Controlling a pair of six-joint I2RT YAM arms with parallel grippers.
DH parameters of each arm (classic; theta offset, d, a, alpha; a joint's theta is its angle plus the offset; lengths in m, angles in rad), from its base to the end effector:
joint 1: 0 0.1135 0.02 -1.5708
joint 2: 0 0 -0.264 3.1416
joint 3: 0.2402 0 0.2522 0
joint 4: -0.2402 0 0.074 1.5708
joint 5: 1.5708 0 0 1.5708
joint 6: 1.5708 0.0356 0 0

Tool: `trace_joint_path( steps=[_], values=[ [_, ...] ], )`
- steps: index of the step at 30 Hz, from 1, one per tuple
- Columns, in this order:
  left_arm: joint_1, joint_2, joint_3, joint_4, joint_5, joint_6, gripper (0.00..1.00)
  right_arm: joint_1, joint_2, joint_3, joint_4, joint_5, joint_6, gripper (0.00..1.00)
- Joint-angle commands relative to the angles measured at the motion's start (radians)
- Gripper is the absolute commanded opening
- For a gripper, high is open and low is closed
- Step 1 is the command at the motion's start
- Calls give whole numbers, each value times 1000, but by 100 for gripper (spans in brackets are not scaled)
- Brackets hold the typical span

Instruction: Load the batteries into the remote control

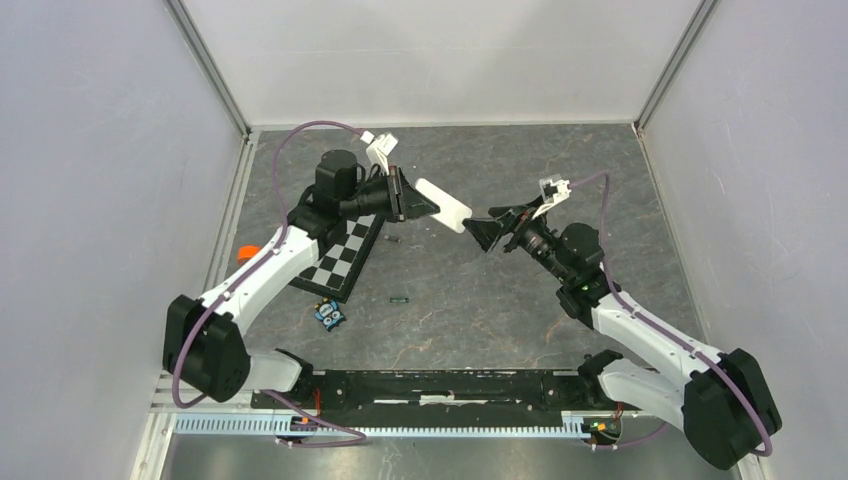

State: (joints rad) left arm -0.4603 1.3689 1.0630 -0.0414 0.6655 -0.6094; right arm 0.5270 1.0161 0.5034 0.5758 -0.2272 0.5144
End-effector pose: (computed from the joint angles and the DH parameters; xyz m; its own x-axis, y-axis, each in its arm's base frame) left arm 0.2721 -0.1595 0.3209 -0.7478 -0.1318 -0.6507 0.5385 0.4529 -0.7105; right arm 0.1968 0.1238 0.2769 -0.2892 0.3863 -0.8758 -0.6226 0.6191 0.4787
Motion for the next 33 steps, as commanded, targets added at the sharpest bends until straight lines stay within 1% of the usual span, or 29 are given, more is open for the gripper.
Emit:
trace_joint_path(
  steps=[1,3,6,10,13,17,19,21,24,26,28,30,33],
  values=[
    [5,-79,-25,207,78,-95,2,-7,36,-24,213,-49,387,97],
    [6,-89,-34,244,96,-132,2,-8,70,-26,320,-84,463,93],
    [6,-93,-39,281,123,-181,2,-7,105,-23,428,-113,521,86],
    [8,-101,-46,322,153,-226,2,-11,123,-41,502,-107,560,66],
    [12,-105,-48,360,180,-267,2,-19,139,-60,547,-105,572,53],
    [15,-105,-49,429,211,-336,2,-27,182,-73,603,-137,583,34],
    [18,-108,-48,445,214,-352,2,-28,195,-87,627,-148,578,27],
    [23,-114,-43,446,213,-355,2,-35,202,-105,639,-155,560,23],
    [32,-121,-40,449,213,-360,2,-51,209,-135,674,-171,537,21],
    [34,-123,-40,448,213,-363,2,-62,216,-148,704,-178,537,22],
    [35,-121,-44,443,206,-356,2,-67,223,-152,712,-179,539,27],
    [35,-116,-53,437,200,-348,2,-68,232,-147,718,-181,549,35],
    [34,-102,-71,422,182,-330,2,-69,241,-124,660,-173,557,46]
  ],
)
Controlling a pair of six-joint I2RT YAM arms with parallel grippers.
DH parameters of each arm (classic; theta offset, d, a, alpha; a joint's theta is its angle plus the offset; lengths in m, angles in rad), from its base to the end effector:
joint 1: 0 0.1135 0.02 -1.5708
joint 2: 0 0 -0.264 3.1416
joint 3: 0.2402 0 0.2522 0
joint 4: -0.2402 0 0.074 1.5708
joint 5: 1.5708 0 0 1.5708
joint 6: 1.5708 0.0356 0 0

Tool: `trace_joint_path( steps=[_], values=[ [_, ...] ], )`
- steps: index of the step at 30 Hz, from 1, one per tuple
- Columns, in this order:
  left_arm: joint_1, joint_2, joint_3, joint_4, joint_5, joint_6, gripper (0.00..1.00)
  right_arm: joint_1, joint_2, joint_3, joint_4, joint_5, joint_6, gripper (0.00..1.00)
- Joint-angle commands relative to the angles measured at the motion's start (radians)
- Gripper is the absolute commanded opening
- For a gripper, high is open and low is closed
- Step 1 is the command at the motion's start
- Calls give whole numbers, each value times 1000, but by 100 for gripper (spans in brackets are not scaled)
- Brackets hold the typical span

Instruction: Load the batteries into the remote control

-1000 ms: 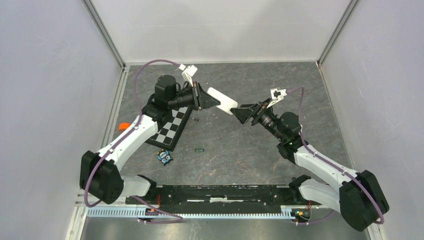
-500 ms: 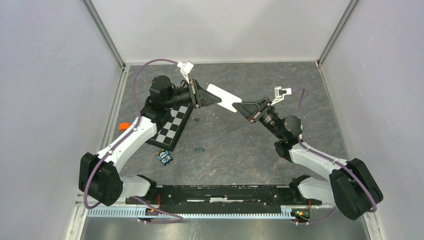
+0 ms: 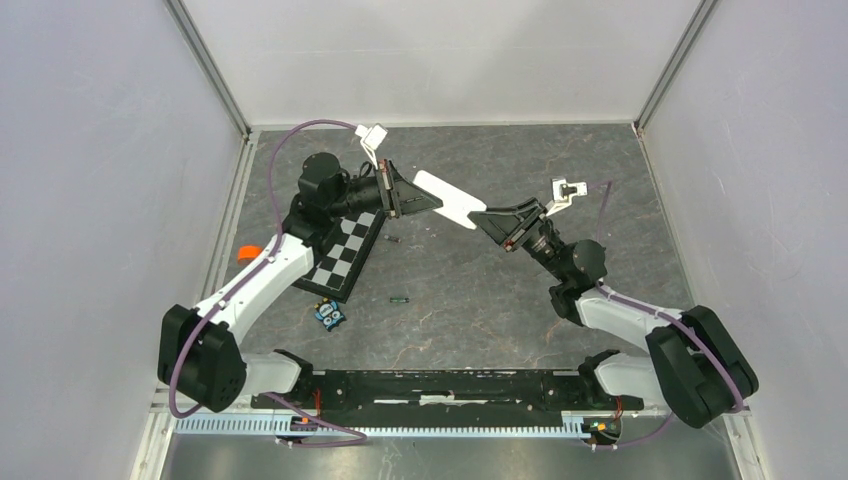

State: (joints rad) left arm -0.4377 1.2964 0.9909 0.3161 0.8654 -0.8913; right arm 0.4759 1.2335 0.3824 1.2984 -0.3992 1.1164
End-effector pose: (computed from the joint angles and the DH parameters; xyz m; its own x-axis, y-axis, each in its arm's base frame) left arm 0.2577 -0.1505 0.3522 -0.7441 -0.2086 -0.6346 0.6135 0.1627 -0.7728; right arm 0.2030 0.1202 0.2642 -0.4904 0.6786 -0.5468 -0.6675 0.1109 0.7363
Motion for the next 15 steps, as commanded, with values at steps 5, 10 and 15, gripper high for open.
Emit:
trace_joint_path(
  steps=[5,10,15],
  values=[
    [12,-8,-23,35,-48,-11,2,-17,50,6,-83,-2,-27,56],
    [12,-1,-4,-86,-99,92,2,-17,67,16,-87,-16,-5,40],
    [11,7,6,-176,-156,181,2,-17,55,35,-208,-16,-23,32]
  ],
)
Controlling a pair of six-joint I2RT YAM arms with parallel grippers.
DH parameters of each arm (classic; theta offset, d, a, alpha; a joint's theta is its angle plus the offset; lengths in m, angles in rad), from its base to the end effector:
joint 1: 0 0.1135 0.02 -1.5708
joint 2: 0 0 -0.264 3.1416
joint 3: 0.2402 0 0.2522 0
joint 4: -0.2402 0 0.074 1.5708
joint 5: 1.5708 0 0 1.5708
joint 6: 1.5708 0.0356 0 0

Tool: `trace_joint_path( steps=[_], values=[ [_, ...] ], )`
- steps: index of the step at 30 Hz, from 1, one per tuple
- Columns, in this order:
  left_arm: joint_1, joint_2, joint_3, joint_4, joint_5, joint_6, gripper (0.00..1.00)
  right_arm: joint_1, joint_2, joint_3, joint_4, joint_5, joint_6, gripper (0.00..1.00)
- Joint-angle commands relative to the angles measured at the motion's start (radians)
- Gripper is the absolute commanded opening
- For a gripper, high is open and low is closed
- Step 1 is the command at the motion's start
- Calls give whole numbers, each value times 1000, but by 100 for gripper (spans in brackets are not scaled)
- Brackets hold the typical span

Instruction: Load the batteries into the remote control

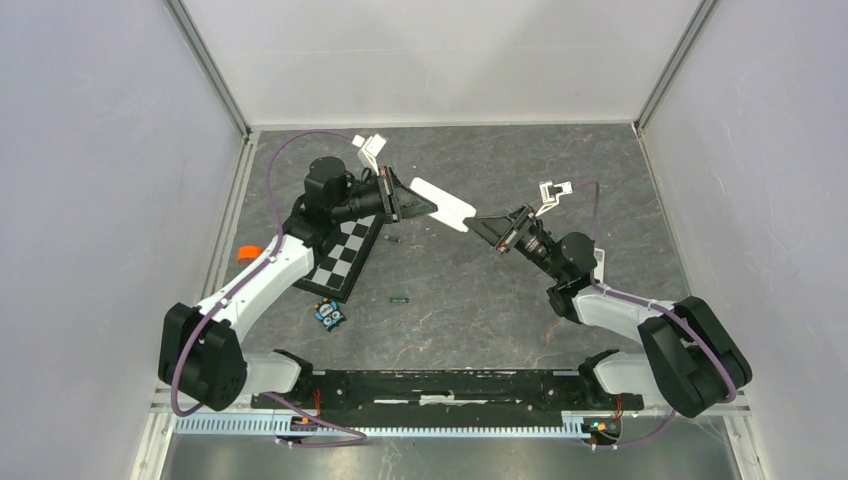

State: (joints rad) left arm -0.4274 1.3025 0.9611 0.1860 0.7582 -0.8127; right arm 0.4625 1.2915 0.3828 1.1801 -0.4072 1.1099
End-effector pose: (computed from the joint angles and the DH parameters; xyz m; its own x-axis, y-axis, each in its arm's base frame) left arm 0.2625 -0.1465 0.3271 -0.7643 -0.2312 -0.6020 0.5297 0.3073 -0.7906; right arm 0.2156 0.1232 0.2396 -0.5661 0.6367 -0.5236 -0.5490 0.1826 0.8157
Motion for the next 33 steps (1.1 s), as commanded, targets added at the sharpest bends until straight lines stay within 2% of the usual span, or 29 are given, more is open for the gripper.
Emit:
trace_joint_path(
  steps=[1,9,11,15,19,24,33],
  values=[
    [1,8,34,-53,-58,113,2,-4,-4,43,-110,-11,-15,30],
    [-27,50,44,-118,-130,186,2,-4,1,121,-303,-25,-31,20],
    [-33,59,44,-130,-148,202,2,-4,3,119,-303,-22,-35,18],
    [-41,83,38,-139,-172,214,2,-4,23,84,-245,-18,-35,0],
    [-40,94,28,-207,-258,262,2,-8,27,27,-233,-15,-57,0],
    [-40,50,9,-356,-517,317,2,-12,17,-39,-384,1,-175,0],
    [-29,-90,-16,-457,-536,375,2,-12,134,-94,-583,1,-384,0]
  ],
)
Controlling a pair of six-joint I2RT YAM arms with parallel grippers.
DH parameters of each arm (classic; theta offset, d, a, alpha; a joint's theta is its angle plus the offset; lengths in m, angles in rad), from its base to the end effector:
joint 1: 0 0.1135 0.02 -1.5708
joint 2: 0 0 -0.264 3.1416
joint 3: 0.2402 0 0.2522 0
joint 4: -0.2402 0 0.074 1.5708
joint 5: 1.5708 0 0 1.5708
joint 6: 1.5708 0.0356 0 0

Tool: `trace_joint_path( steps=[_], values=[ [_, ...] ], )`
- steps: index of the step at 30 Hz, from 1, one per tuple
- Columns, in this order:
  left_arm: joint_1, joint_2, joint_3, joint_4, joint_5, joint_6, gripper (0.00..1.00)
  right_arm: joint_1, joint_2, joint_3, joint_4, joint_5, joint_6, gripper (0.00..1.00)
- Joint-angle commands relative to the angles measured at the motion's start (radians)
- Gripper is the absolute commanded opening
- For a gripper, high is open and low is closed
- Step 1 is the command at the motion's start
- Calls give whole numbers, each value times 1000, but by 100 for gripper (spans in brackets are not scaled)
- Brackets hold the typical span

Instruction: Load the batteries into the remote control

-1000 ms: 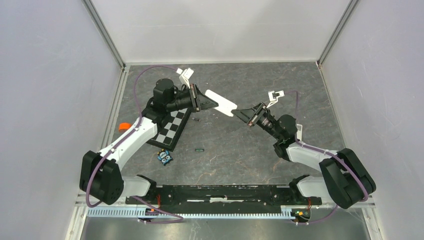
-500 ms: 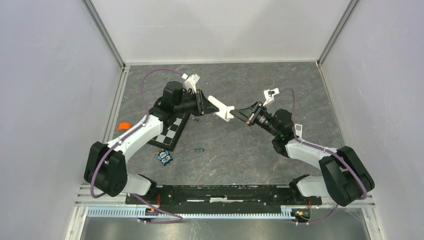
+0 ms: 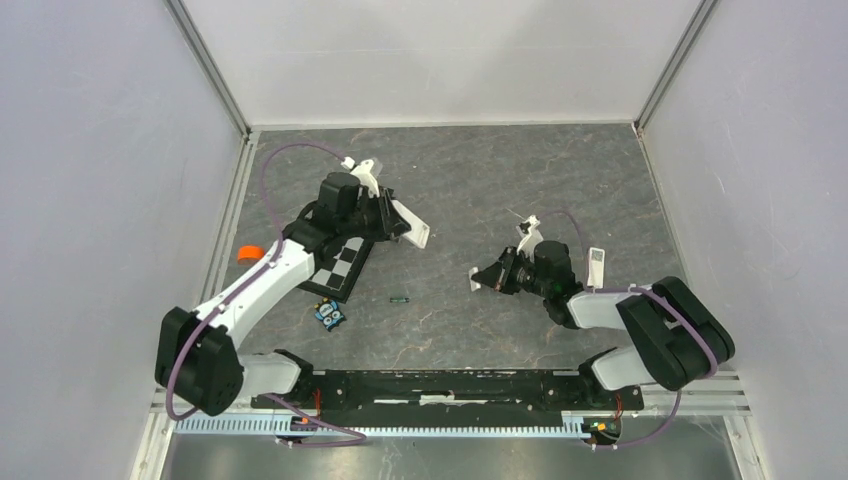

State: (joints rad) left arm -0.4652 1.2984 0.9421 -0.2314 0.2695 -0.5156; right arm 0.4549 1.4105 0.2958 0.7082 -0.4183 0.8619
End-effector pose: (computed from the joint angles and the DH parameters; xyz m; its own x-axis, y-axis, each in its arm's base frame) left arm 0.2546 -0.1384 0.2785 -0.7419 -0.1593 -0.6512 0.3042 0.7856 -0.5388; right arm 0.2070 0.1173 0.1385 -0.7904 0.3856 -0.4760 -0.2099 0.5595 0.8018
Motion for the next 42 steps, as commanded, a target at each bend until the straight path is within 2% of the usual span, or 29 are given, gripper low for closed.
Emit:
trace_joint_path(
  steps=[1,3,4,10,12,13,17,22,24,26,28,32,35,38,40,42],
  values=[
    [13,-98,4,-53,-55,84,2,-4,14,0,-162,38,-162,0],
    [17,-131,10,-81,-70,95,2,-4,5,21,-264,104,-228,1],
    [18,-142,13,-93,-76,101,2,-4,-1,34,-306,139,-257,6],
    [25,-206,50,-181,-34,177,2,-4,-74,118,-486,277,-373,52],
    [30,-225,113,-254,25,257,2,0,-117,138,-492,291,-401,61],
    [31,-234,135,-279,46,287,2,4,-132,145,-480,286,-416,63],
    [39,-293,179,-334,172,406,2,72,-156,167,-342,161,-496,65],
    [40,-373,161,-343,283,495,2,218,-101,201,-190,40,-638,65],
    [40,-423,144,-356,383,562,2,255,-72,202,-126,-8,-688,64],
    [40,-482,126,-359,468,609,2,274,-42,196,-43,-50,-708,64],
    [40,-539,114,-348,491,626,2,284,-4,196,35,-71,-699,64],
    [41,-579,120,-351,444,629,2,309,48,229,47,-41,-663,64],
    [41,-576,118,-334,385,599,2,340,77,270,-19,15,-641,61],
    [42,-577,101,-268,164,509,2,376,130,369,-237,190,-575,52],
    [41,-575,84,-224,28,433,2,394,165,414,-328,244,-497,47],
    [41,-567,76,-201,-70,387,2,422,187,442,-393,303,-407,48]
  ],
)
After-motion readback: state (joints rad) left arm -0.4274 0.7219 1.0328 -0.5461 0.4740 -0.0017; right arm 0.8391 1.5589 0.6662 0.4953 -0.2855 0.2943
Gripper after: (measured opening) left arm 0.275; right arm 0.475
